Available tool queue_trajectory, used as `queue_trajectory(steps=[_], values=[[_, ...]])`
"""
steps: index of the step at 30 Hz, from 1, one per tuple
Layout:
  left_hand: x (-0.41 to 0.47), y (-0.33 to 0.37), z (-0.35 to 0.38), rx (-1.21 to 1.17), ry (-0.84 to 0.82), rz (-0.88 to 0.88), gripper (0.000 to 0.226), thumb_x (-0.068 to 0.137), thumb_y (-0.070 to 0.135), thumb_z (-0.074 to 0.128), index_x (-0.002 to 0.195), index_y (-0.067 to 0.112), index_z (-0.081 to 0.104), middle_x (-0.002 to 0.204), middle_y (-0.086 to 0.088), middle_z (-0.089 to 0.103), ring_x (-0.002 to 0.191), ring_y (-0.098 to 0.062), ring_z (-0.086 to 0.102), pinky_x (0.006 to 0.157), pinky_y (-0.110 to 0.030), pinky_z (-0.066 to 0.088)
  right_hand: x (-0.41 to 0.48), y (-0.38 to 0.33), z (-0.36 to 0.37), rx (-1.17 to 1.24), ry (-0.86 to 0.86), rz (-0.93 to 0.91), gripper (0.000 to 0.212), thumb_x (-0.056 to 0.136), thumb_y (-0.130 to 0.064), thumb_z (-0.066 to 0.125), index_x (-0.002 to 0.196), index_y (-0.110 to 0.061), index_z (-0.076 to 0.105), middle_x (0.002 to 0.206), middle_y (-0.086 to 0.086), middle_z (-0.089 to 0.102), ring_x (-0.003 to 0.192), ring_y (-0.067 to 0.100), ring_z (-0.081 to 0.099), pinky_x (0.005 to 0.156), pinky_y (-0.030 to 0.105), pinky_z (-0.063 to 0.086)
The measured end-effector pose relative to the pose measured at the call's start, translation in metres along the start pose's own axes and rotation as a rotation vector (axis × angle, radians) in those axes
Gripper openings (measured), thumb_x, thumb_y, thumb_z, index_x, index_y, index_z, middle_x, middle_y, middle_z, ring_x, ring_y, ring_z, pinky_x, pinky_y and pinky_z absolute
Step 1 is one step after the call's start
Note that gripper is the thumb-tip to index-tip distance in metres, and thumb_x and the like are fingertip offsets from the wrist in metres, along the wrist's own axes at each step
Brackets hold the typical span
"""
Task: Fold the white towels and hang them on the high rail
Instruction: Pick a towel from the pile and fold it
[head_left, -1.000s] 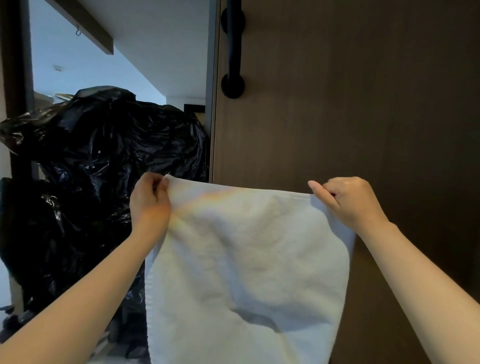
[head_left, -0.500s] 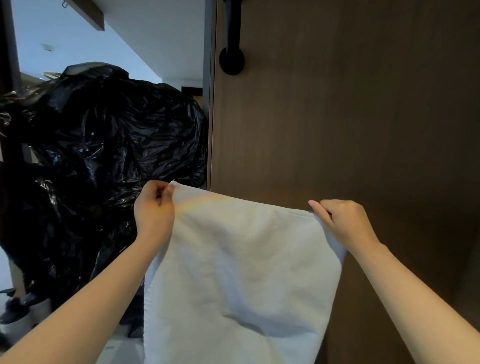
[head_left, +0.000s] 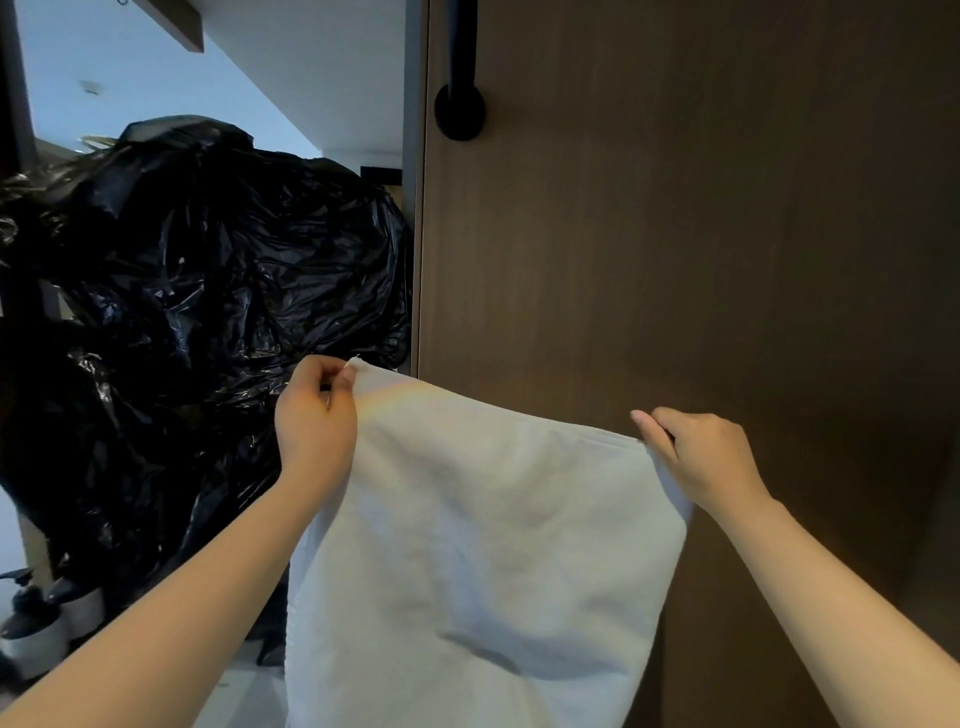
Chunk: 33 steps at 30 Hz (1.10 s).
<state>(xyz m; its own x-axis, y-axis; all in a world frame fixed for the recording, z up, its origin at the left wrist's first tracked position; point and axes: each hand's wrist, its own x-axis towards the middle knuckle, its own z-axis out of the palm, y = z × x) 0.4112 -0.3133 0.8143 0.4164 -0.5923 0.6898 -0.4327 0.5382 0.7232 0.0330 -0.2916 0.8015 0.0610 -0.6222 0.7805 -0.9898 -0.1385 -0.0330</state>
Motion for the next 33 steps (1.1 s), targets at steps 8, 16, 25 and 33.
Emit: queue_trajectory(steps=[8, 16, 25, 33], values=[[-0.031, 0.03, 0.009, -0.047, -0.067, 0.079, 0.009, 0.096, 0.025, 0.055, 0.089, 0.022, 0.06, 0.073, 0.004, 0.06, 0.067, -0.008, 0.053, 0.061, -0.024, 0.042, -0.015, -0.05, -0.011, 0.109, 0.072, 0.05, 0.028, 0.098, -0.045, 0.044, 0.088, -0.025, 0.062, 0.08, -0.01, 0.062, 0.071, 0.01, 0.061, 0.061, 0.031, 0.053], [-0.068, 0.059, 0.019, -0.145, -0.212, 0.18, 0.011, 0.094, 0.023, 0.06, 0.085, 0.026, 0.065, 0.074, 0.015, 0.062, 0.063, 0.0, 0.051, 0.058, -0.012, 0.038, -0.005, -0.137, -0.018, 0.781, -0.239, -0.034, 0.036, 0.095, -0.055, 0.049, 0.13, -0.046, 0.051, 0.116, -0.047, 0.044, 0.107, -0.031, 0.04, 0.082, 0.0, 0.036], [-0.091, 0.05, 0.004, -0.235, -0.255, 0.107, 0.01, 0.089, 0.026, 0.067, 0.093, 0.035, 0.065, 0.086, 0.018, 0.067, 0.068, -0.004, 0.06, 0.061, -0.013, 0.046, -0.013, -0.153, -0.012, 0.935, -0.262, -0.008, 0.021, 0.097, -0.043, 0.054, 0.082, -0.029, 0.058, 0.074, -0.016, 0.058, 0.069, 0.001, 0.054, 0.057, 0.014, 0.041], [-0.135, 0.012, -0.018, -0.229, -0.281, -0.04, 0.014, 0.081, 0.027, 0.073, 0.091, 0.034, 0.065, 0.086, 0.012, 0.069, 0.079, -0.007, 0.066, 0.071, -0.013, 0.049, -0.027, -0.162, -0.019, 1.031, -0.249, 0.071, 0.02, 0.094, -0.036, 0.061, 0.08, -0.023, 0.066, 0.075, -0.007, 0.062, 0.075, 0.01, 0.059, 0.06, 0.017, 0.045]])
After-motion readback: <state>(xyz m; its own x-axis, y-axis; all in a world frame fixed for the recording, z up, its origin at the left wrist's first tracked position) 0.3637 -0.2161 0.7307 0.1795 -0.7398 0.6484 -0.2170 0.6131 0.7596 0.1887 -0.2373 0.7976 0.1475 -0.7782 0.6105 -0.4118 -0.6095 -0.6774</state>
